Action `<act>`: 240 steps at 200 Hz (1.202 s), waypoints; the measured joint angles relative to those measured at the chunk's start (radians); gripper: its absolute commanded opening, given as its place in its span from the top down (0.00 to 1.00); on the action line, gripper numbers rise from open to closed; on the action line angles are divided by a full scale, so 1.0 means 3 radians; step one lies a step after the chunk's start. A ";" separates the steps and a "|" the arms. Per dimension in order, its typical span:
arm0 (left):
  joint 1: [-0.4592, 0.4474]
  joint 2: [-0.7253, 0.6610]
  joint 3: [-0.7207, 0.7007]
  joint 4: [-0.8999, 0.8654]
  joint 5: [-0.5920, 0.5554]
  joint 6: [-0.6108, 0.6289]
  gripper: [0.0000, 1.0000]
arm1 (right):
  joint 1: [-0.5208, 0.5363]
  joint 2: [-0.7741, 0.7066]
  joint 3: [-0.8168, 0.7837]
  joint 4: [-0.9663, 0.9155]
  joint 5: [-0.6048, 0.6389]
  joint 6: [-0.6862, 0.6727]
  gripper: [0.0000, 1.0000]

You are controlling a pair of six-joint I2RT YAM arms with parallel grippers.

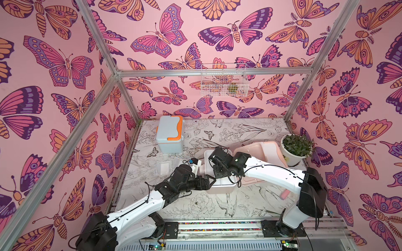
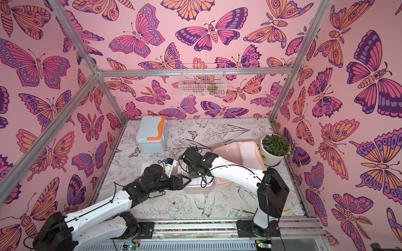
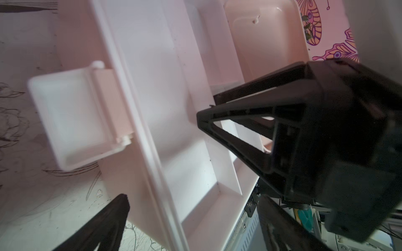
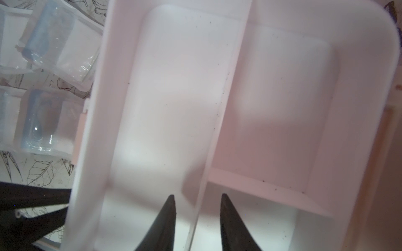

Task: Open first aid kits and take out gauze
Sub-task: Pick up the compartment layer from the first aid kit.

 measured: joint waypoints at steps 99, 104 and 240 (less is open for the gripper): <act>-0.0153 0.0088 -0.0065 0.0238 0.0010 -0.0001 0.09 | 0.0051 0.0041 0.0000 -0.0076 0.0170 0.0262 0.82; -0.0153 0.0058 -0.0075 0.0235 -0.0003 -0.0001 0.09 | 0.0057 0.0041 0.0000 -0.0076 0.0172 0.0281 0.82; -0.0150 -0.0605 -0.0333 -0.0122 -0.0331 -0.0154 0.14 | 0.0275 0.0238 0.0315 -0.0403 0.0380 0.0586 1.00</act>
